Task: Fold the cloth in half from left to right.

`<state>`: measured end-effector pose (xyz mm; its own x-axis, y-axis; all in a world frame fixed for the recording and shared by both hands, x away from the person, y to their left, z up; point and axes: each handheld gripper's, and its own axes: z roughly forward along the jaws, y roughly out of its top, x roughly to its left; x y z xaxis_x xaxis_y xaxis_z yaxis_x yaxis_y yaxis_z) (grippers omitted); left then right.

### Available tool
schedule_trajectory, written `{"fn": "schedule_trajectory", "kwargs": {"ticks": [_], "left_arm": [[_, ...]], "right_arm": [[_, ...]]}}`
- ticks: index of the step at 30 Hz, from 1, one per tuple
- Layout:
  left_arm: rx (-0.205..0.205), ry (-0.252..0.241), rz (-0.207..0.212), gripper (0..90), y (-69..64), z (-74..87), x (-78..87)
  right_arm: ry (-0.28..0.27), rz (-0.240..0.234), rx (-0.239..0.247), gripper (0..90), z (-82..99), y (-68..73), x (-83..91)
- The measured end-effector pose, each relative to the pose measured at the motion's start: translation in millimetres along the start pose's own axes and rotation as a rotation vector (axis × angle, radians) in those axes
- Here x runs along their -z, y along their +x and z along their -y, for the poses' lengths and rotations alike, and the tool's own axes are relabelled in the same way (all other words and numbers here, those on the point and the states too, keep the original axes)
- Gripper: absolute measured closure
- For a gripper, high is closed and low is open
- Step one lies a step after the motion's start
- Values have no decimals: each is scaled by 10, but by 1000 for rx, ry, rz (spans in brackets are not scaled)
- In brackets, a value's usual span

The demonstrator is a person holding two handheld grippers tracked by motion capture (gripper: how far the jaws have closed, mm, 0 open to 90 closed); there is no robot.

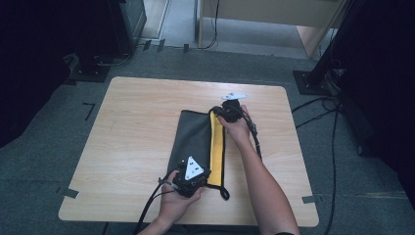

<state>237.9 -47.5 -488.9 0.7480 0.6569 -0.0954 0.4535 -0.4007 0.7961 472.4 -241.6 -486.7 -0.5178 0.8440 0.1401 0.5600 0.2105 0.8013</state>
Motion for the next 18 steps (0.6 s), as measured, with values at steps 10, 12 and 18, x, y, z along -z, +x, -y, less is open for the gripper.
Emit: {"fn": "schedule_trajectory", "kwargs": {"ticks": [10, 12, 18], "left_arm": [[-23, -28, 48, 576, 114, 105, 220], [-10, -35, 38, 569, 195, 133, 283], [78, -47, -76, 563, 594, 311, 503]], "right_arm": [[-5, 66, -94, 747, 152, -193, 158], [-12, 60, -96, 732, 152, -167, 178], [-8, 107, -136, 666, 191, -127, 216]]}}
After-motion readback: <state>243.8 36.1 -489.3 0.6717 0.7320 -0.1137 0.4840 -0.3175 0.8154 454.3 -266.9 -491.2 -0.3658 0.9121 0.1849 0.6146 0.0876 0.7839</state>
